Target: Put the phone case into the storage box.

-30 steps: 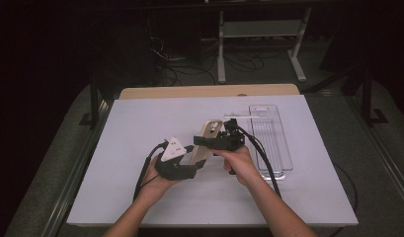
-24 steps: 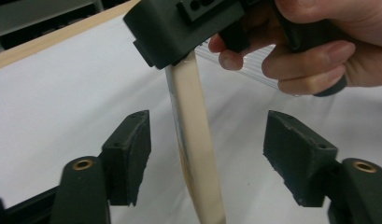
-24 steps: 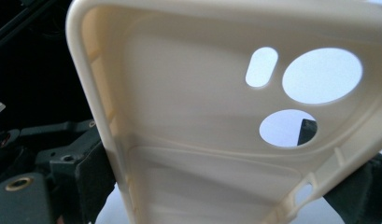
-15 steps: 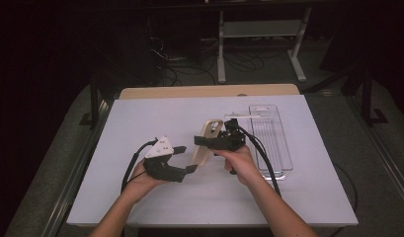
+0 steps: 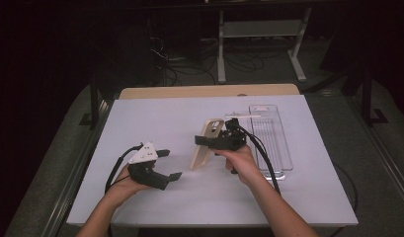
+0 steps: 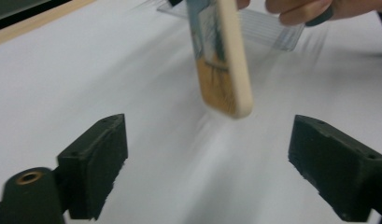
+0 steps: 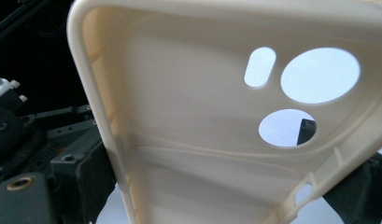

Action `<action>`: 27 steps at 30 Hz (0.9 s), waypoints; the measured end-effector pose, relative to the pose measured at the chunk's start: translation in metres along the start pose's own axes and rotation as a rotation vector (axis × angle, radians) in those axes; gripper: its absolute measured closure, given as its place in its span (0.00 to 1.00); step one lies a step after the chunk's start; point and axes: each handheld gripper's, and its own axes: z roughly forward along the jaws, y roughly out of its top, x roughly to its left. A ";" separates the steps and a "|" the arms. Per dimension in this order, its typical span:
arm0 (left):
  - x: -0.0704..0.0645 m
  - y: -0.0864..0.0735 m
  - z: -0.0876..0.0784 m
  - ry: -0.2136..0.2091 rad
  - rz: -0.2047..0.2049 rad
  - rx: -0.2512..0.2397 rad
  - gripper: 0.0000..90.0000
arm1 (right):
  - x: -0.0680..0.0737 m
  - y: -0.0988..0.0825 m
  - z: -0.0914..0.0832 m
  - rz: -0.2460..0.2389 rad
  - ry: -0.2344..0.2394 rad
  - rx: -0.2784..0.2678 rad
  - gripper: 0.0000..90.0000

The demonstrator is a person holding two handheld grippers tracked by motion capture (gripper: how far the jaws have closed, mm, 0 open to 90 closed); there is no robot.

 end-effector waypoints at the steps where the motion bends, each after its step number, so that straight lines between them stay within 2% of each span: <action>1: 0.000 -0.003 -0.001 0.001 -0.002 -0.004 0.12 | 0.000 0.000 0.000 0.000 0.000 0.000 0.10; 13: 0.001 -0.028 -0.016 0.012 -0.016 0.015 0.02 | 0.002 0.002 -0.003 -0.006 -0.002 -0.010 0.10; 15: 0.002 -0.033 -0.019 0.017 -0.035 0.008 0.02 | 0.003 0.002 -0.003 -0.011 -0.005 -0.010 0.10; 19: 0.004 -0.043 -0.023 0.018 -0.045 0.028 0.00 | 0.004 0.002 -0.004 -0.009 -0.008 -0.003 0.10; 21: 0.005 -0.045 -0.024 0.011 -0.044 0.042 0.00 | 0.004 0.002 -0.003 -0.025 -0.012 0.001 0.10; 27: 0.005 -0.048 -0.021 -0.005 -0.027 0.054 0.00 | 0.008 0.003 -0.004 -0.033 -0.015 0.009 0.10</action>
